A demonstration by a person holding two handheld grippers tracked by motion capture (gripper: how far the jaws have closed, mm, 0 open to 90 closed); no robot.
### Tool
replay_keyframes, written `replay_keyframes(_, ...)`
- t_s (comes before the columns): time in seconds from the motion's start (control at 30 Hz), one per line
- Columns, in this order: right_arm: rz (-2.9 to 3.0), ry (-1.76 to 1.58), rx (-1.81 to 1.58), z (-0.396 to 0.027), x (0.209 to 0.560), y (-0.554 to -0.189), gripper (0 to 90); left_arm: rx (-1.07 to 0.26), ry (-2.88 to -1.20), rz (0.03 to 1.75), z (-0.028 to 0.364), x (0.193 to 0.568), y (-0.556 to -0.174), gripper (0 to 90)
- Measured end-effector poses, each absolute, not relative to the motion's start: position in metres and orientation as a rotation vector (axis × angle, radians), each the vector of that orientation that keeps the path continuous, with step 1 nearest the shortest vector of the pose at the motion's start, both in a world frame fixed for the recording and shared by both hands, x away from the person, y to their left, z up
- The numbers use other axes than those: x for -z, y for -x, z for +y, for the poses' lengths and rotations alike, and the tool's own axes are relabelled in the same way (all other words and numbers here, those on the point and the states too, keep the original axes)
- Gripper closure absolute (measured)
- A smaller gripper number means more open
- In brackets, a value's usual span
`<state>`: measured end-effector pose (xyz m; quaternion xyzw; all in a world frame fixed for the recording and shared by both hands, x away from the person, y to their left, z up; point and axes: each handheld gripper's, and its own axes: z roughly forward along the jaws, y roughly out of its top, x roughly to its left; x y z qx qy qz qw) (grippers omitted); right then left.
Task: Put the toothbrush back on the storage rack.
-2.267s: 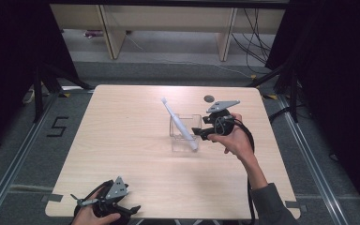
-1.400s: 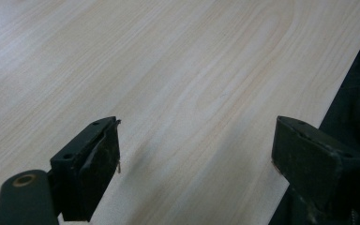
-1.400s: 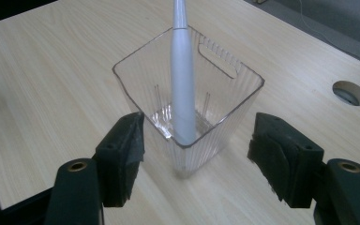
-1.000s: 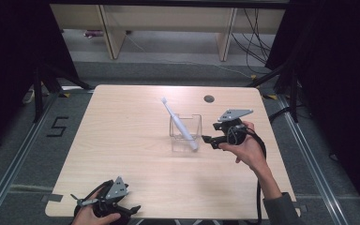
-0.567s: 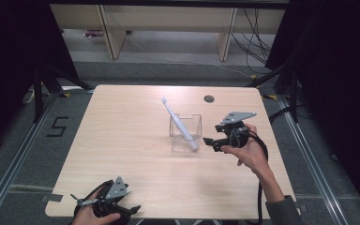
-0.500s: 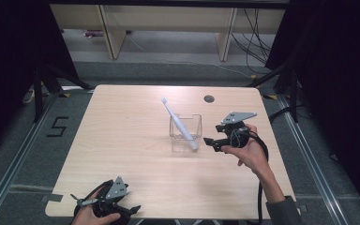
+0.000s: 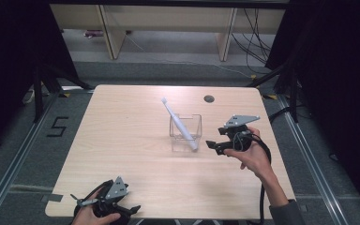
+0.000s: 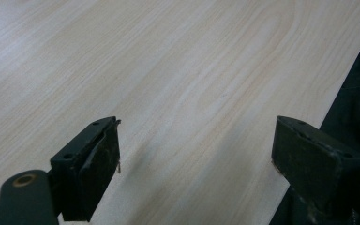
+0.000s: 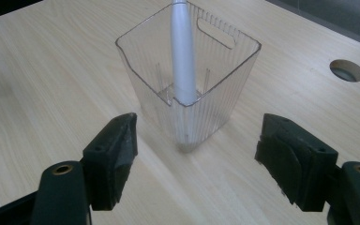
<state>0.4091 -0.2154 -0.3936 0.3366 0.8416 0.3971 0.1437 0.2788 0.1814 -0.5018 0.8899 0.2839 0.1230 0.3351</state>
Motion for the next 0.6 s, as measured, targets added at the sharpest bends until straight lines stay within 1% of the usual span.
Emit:
replay_keyframes(0.13,2.427,-0.933,-1.15,-0.218,0.395,-0.409,28.7,-0.318,-2.324,0.742,0.181,0.502,-0.279,14.9)
replay_keyframes(0.27,2.423,-0.945,-1.145,-0.219,0.399,-0.405,28.7,-0.317,-2.325,0.742,0.181,0.503,-0.279,14.9)
replay_keyframes(0.33,2.412,-1.003,-1.149,-0.219,0.401,-0.401,28.6,-0.314,-2.329,0.744,0.181,0.502,-0.28,14.9)
replay_keyframes(0.37,2.407,-0.952,-1.148,-0.221,0.402,-0.403,28.6,-0.319,-2.322,0.747,0.181,0.502,-0.279,14.9)
replay_keyframes(0.6,2.42,-0.978,-1.154,-0.224,0.408,-0.399,28.6,-0.319,-2.323,0.745,0.181,0.502,-0.279,14.9)
